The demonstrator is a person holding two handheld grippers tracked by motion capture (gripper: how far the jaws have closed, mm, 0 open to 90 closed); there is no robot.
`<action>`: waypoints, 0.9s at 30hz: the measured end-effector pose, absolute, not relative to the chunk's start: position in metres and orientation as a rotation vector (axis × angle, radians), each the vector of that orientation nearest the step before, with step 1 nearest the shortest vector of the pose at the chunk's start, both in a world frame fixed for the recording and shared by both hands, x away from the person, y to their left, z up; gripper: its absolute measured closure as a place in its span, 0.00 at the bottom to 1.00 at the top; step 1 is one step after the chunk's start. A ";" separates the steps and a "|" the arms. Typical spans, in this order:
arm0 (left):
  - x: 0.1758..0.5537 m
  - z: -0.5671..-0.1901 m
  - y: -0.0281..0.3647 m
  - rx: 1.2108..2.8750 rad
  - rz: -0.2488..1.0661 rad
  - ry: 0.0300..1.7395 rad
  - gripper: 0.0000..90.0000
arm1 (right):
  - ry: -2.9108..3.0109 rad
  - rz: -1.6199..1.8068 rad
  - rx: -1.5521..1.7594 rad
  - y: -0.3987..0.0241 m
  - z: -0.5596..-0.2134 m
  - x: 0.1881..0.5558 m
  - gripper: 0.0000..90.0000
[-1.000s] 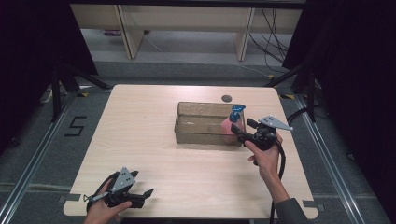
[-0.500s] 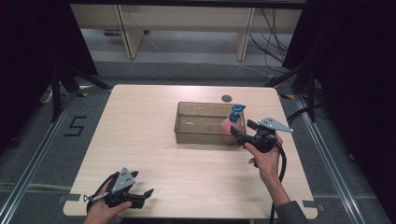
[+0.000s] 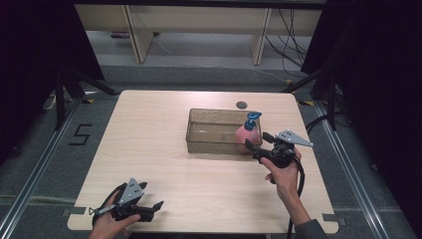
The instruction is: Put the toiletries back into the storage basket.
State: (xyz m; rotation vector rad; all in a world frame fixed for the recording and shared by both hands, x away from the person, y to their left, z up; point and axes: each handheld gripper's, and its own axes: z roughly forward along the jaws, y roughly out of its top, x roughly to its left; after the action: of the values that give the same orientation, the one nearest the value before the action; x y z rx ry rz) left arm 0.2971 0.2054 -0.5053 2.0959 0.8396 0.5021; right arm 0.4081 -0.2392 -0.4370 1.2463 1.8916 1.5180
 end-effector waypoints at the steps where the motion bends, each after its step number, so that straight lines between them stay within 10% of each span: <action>1: 0.297 -0.505 0.206 2.095 0.501 0.836 0.17 | 1.890 1.517 1.254 -0.239 -0.438 0.407 0.22; 27: 0.297 -0.505 0.204 2.105 0.498 0.836 0.17 | 1.896 1.526 1.228 -0.247 -0.441 0.388 0.22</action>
State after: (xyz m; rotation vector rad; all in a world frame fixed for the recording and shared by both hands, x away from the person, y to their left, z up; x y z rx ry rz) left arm 0.2971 0.2045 -0.5048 2.1053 0.8362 0.4981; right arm 0.3881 -0.2471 -0.4406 1.2283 1.8959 1.5258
